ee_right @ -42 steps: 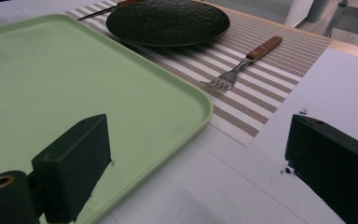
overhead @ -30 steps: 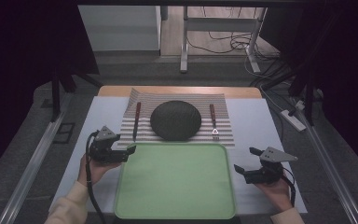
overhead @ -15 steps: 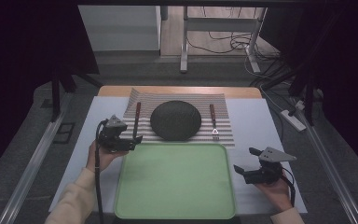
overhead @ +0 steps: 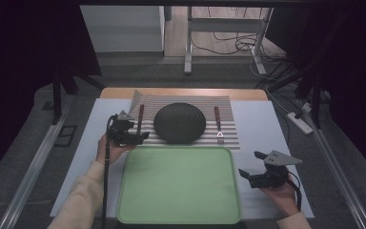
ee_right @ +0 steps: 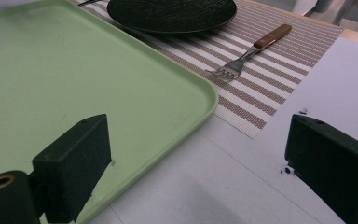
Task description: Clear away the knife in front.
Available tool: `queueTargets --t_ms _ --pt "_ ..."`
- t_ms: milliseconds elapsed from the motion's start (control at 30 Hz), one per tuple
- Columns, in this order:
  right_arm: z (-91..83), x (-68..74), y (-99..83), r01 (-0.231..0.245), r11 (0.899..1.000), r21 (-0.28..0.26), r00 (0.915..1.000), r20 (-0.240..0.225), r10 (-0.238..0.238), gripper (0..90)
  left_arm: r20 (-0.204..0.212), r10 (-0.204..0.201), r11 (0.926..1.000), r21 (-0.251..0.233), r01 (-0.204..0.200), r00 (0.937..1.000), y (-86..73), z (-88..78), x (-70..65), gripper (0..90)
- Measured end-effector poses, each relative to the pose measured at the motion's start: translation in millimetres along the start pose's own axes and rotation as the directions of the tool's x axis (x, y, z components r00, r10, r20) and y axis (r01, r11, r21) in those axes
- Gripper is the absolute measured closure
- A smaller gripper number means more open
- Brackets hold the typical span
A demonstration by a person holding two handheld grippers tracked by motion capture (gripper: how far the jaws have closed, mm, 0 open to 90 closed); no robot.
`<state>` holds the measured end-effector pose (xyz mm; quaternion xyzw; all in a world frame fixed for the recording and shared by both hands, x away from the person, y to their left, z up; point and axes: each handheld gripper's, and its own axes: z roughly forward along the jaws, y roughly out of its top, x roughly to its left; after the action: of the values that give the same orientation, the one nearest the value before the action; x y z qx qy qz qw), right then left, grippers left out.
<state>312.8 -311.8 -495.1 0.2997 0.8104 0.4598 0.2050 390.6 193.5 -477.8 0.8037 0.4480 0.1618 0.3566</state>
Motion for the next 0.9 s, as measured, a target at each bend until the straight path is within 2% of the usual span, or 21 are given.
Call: queueTargets --t_ms 167,400,533,633,667,733,833,900 --pt "1.7 0.1 -0.4 -0.001 1.000 0.002 1.0000 -0.003 0.001 6.9 0.001 -0.023 0.9997 0.004 0.023 0.9997 4.8 7.0 10.7 23.9" --pt "1.3 -0.2 -0.9 -0.001 1.000 0.008 1.0000 0.003 0.001 6.9 0.017 -0.026 0.9994 0.024 0.025 0.9995 18.0 28.6 18.0 25.0" --pt "1.7 -1.0 -1.9 -0.004 1.000 0.015 1.0000 0.007 0.004 6.9 0.028 -0.036 0.9991 0.025 0.035 0.9990 19.9 35.3 22.6 29.7" --pt "1.1 -0.5 -1.8 0.001 1.000 0.018 1.0000 0.008 -0.001 6.9 0.061 -0.047 0.9987 0.025 0.045 0.9970 16.8 35.6 24.3 39.2" --pt "0.7 -0.3 -1.8 0.002 1.000 0.018 1.0000 0.009 -0.003 6.9 0.061 -0.047 0.9987 0.025 0.045 0.9970 16.8 35.6 24.3 44.4" --pt "0.3 0.3 -1.9 0.002 1.000 0.010 0.9999 0.011 -0.002 6.9 0.096 -0.043 0.9988 0.026 0.041 0.9944 13.2 34.9 24.9 59.5" --pt "-0.2 0.4 -1.9 0.004 1.000 0.007 0.9999 0.010 -0.004 7.0 0.105 -0.030 0.9984 0.051 0.025 0.9940 10.1 37.4 23.9 79.2" --pt "0.1 0.5 -2.0 0.005 1.000 0.008 0.9999 0.009 -0.005 7.0 0.116 -0.038 0.9978 0.058 0.031 0.9926 8.5 38.8 24.2 85.8"
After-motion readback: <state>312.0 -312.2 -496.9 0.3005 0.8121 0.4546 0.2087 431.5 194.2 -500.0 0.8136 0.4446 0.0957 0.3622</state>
